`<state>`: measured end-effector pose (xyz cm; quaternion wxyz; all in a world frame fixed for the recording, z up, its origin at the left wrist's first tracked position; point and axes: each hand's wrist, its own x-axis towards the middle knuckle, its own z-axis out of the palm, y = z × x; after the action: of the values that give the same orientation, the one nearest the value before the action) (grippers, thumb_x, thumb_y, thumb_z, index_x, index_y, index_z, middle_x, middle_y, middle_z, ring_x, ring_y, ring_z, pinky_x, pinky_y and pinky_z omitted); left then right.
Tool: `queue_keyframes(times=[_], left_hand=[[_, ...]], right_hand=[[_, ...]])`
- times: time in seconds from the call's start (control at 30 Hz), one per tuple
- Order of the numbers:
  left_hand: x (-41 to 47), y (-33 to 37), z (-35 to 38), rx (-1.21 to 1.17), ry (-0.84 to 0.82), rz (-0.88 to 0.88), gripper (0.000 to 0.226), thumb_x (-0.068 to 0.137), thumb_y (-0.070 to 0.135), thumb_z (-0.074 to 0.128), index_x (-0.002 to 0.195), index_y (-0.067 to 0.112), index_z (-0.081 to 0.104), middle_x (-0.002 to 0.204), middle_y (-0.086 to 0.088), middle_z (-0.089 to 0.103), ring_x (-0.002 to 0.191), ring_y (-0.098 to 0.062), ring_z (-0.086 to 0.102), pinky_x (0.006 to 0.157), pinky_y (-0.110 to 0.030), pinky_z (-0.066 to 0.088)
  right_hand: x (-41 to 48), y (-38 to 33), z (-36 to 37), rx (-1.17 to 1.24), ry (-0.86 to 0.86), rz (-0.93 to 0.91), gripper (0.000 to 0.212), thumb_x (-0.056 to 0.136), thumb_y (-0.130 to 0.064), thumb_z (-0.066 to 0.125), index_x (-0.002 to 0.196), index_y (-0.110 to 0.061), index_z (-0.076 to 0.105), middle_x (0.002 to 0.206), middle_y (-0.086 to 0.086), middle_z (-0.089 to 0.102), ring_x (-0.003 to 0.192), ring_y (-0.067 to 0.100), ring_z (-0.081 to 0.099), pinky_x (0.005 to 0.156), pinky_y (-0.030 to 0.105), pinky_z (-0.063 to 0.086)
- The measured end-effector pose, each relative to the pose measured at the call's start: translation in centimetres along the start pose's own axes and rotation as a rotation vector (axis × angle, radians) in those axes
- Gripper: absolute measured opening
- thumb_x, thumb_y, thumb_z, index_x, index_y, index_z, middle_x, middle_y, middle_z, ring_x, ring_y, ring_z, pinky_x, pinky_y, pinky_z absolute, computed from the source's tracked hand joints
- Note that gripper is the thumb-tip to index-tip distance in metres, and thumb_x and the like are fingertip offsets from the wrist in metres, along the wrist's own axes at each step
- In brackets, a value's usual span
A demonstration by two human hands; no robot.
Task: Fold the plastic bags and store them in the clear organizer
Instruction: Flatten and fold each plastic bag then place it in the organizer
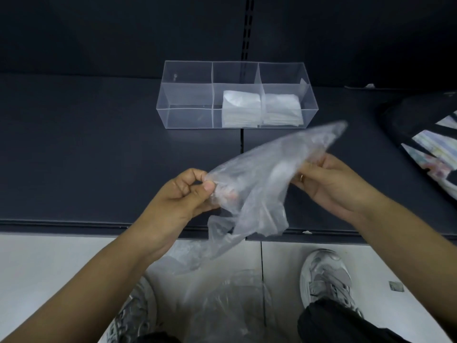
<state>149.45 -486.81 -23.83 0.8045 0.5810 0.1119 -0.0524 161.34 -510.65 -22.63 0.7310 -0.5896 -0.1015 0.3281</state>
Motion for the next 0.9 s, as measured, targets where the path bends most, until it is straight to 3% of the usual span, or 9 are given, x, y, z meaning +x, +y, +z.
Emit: queue_keyframes(times=[0.2,0.33,0.43,0.5,0.57,0.63,0.7,0.77,0.9], left_hand=[[0.1,0.6,-2.6,-0.025,0.124,-0.009,0.005,0.081,0.021,0.058,0.083,0.017,0.056,0.084,-0.002,0.073,0.078,-0.015,0.072,0.071,-0.023,0.056],[0.0,0.4,-4.2,0.17,0.165,-0.002,0.006,0.086,0.017,0.06,0.081,0.02,0.06,0.074,-0.006,0.07,0.067,-0.013,0.068,0.064,-0.018,0.053],[-0.3,-0.3,-5.1,0.392,0.203,0.04,0.013,0.095,0.006,0.053,0.089,0.015,0.06,0.073,-0.003,0.072,0.068,-0.011,0.068,0.068,-0.014,0.05],[-0.7,-0.7,-5.3,0.433,0.237,0.05,0.019,0.096,0.004,0.051,0.089,0.016,0.064,0.075,-0.001,0.073,0.071,-0.009,0.068,0.07,-0.013,0.05],[-1.1,-1.0,-5.4,0.453,0.256,0.059,0.028,0.096,0.001,0.05,0.087,0.02,0.068,0.079,0.001,0.073,0.073,-0.008,0.068,0.069,-0.012,0.05],[-1.5,-1.0,-5.4,0.48,0.264,0.066,0.035,0.096,0.001,0.049,0.085,0.026,0.071,0.082,0.003,0.073,0.074,-0.006,0.068,0.066,-0.01,0.049],[-1.9,-1.2,-5.3,0.491,0.268,0.058,0.041,0.096,0.001,0.049,0.085,0.032,0.073,0.085,0.006,0.074,0.077,-0.005,0.069,0.066,-0.009,0.049],[-2.3,-1.4,-5.2,0.51,0.276,0.043,0.046,0.096,0.001,0.049,0.086,0.038,0.074,0.088,0.01,0.074,0.081,-0.003,0.069,0.068,-0.007,0.048],[-3.4,-1.7,-5.9,0.552,0.367,-0.002,0.045,0.095,-0.001,0.049,0.088,0.035,0.076,0.094,0.012,0.074,0.089,-0.003,0.068,0.074,-0.012,0.05]], right_hand=[[0.3,-1.0,-2.1,-0.131,0.247,0.02,0.003,0.088,-0.01,0.059,0.09,-0.01,0.061,0.075,0.004,0.065,0.061,0.01,0.061,0.059,0.02,0.053],[0.7,-1.4,-4.5,-0.23,0.349,0.025,0.018,0.069,-0.009,0.068,0.087,-0.009,0.064,0.068,-0.002,0.069,0.06,0.012,0.063,0.06,0.02,0.054],[1.2,-0.5,-5.8,-0.452,0.544,-0.037,0.018,0.089,-0.008,0.062,0.105,-0.001,0.063,0.075,0.001,0.067,0.065,0.011,0.059,0.068,0.022,0.05],[0.8,-0.7,-6.0,-0.445,0.537,0.0,0.041,0.093,-0.042,0.054,0.117,-0.009,0.061,0.093,0.0,0.069,0.083,0.01,0.065,0.082,0.025,0.05],[-0.1,-1.4,-5.4,-0.461,0.338,0.106,0.074,0.072,-0.083,0.044,0.12,-0.028,0.059,0.113,-0.007,0.068,0.106,0.007,0.063,0.094,0.03,0.043],[-1.3,-1.6,-4.3,-0.574,0.161,0.199,0.095,0.048,-0.097,0.048,0.121,-0.037,0.054,0.12,-0.015,0.063,0.114,0.001,0.058,0.099,0.03,0.038],[-2.9,-0.5,-2.9,-0.808,0.079,0.231,0.085,0.047,-0.087,0.063,0.119,-0.044,0.05,0.117,-0.028,0.054,0.11,-0.012,0.052,0.093,0.018,0.038],[-4.0,1.4,-2.4,-1.023,0.091,0.172,0.047,0.066,-0.063,0.072,0.105,-0.042,0.056,0.108,-0.027,0.052,0.098,-0.018,0.049,0.079,0.007,0.036],[-4.6,2.6,-4.2,-1.037,0.247,0.116,0.011,0.079,-0.024,0.075,0.079,-0.017,0.066,0.089,-0.007,0.059,0.073,0.0,0.057,0.066,0.008,0.039]])
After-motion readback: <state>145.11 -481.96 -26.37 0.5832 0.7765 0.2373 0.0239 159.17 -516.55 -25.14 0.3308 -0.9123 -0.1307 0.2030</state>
